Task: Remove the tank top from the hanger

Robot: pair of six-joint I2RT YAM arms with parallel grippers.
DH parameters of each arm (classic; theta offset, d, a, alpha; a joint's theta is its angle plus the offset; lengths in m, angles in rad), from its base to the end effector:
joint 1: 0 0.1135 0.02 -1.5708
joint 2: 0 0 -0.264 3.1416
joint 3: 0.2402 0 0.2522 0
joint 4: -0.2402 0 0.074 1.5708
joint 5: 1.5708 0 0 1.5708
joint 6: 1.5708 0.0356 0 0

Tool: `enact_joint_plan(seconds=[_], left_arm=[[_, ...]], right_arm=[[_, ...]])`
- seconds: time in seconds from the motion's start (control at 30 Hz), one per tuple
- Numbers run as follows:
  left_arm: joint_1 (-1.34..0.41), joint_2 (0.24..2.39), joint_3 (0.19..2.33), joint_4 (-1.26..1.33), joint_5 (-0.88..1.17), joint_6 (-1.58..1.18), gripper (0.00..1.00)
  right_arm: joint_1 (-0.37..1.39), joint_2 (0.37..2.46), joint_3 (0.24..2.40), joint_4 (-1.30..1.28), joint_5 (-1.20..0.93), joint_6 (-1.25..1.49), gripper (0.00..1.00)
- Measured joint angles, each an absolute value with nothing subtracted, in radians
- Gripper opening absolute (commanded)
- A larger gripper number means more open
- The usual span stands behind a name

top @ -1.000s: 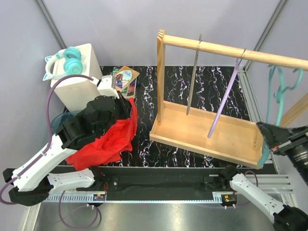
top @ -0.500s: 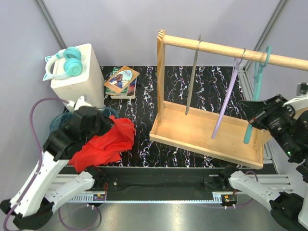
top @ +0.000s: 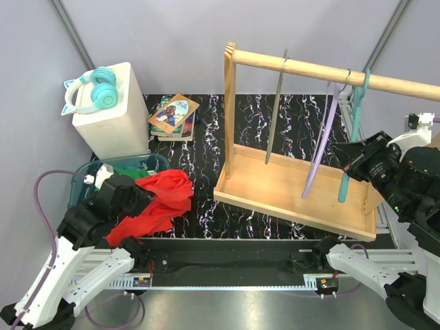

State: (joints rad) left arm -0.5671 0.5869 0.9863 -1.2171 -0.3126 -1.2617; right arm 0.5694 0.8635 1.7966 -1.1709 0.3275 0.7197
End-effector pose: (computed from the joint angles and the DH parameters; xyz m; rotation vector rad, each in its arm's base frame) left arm 0.0702 -0.0318 0.3315 -0.9556 2.2014 -0.5199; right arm 0.0489 0.0177 0.5213 0.3734 1.8014 0.6212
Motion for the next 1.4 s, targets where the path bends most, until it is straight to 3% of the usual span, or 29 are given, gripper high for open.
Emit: enact_joint_plan(seconds=[0.1,0.2,0.43,0.5,0.63,0.73,0.83,0.87,0.97,1.0,1.03,1.2,1.4], left_arm=[[-0.567,0.583,0.986,-1.248,-0.348,-1.285,0.66],[-0.567,0.559,0.963,-1.256,-0.384,-1.305,0.78],[-0.562,0.542,0.804,-1.225,-0.393,-1.353,0.94],[-0.557,0.548,0.773,-1.220,-0.389,-1.373,0.95],[-0.541,0.554,0.736,-1.207,-0.379,-1.413,0.88],[-0.515,0.554,0.708,-1.190,-0.377,-1.425,0.71],[-0.469,0.563,0.685,-1.154,-0.373,-1.413,0.48],[-0.453,0.572,0.680,-1.139,-0.369,-1.403,0.34],[-0.397,0.607,0.671,-1.101,-0.344,-1.364,0.18],[-0.378,0.621,0.671,-1.088,-0.336,-1.347,0.04],[-0.361,0.633,0.671,-1.076,-0.327,-1.329,0.00],[-0.295,0.686,0.759,-1.080,-0.312,-1.224,0.00],[-0.283,0.812,1.152,-1.139,-0.404,-1.080,0.00]], right_arm=[[0.569,0.875,1.794,-1.165,0.323,0.720,0.00],[0.569,0.882,1.793,-1.149,0.312,0.719,0.00],[0.569,0.886,1.785,-1.139,0.290,0.715,0.00],[0.569,0.884,1.782,-1.136,0.286,0.714,0.00],[0.569,0.876,1.779,-1.134,0.286,0.712,0.00],[0.569,0.865,1.778,-1.134,0.286,0.712,0.00],[0.569,0.850,1.778,-1.134,0.286,0.711,0.00],[0.569,0.845,1.778,-1.134,0.286,0.711,0.00],[0.569,0.835,1.778,-1.135,0.287,0.708,0.00],[0.569,0.832,1.778,-1.135,0.288,0.706,0.00],[0.569,0.830,1.778,-1.135,0.290,0.703,0.00],[0.569,0.828,1.778,-1.135,0.296,0.693,0.00],[0.569,0.828,1.778,-1.135,0.298,0.685,0.00]])
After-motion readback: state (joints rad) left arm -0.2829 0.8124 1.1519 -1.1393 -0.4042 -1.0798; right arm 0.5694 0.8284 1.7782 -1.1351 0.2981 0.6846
